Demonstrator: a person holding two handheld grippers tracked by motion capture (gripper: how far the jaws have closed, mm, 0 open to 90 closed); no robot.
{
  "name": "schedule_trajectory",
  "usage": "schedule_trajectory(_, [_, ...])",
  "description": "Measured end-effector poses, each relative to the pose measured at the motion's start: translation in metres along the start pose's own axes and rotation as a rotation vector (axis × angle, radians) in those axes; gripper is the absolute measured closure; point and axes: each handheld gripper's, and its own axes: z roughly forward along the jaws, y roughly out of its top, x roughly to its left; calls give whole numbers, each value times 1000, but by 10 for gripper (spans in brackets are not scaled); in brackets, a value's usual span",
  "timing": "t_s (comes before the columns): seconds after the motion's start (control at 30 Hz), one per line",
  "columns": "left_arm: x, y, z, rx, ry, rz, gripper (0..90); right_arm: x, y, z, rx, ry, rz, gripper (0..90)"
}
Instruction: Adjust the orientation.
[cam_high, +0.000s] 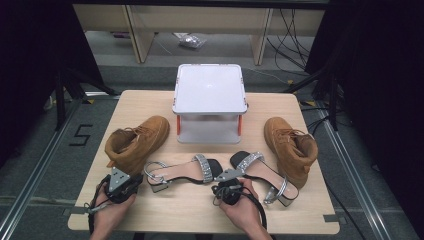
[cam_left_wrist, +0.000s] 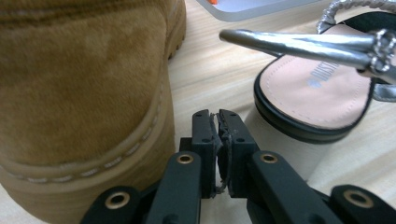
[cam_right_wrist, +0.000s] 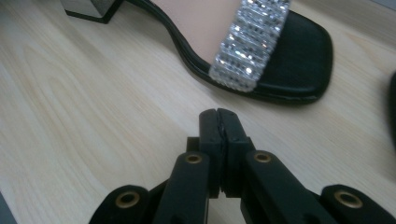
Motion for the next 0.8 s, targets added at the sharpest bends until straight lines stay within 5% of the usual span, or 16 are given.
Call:
schedule_trajectory(0.53, [-4,5,9,-9,-58,31,888,28,39,44,32,80,-13,900])
schedule_trajectory(0.8, [-10,1,5,-2,-136,13,893,32,49,64,50,79,-40,900])
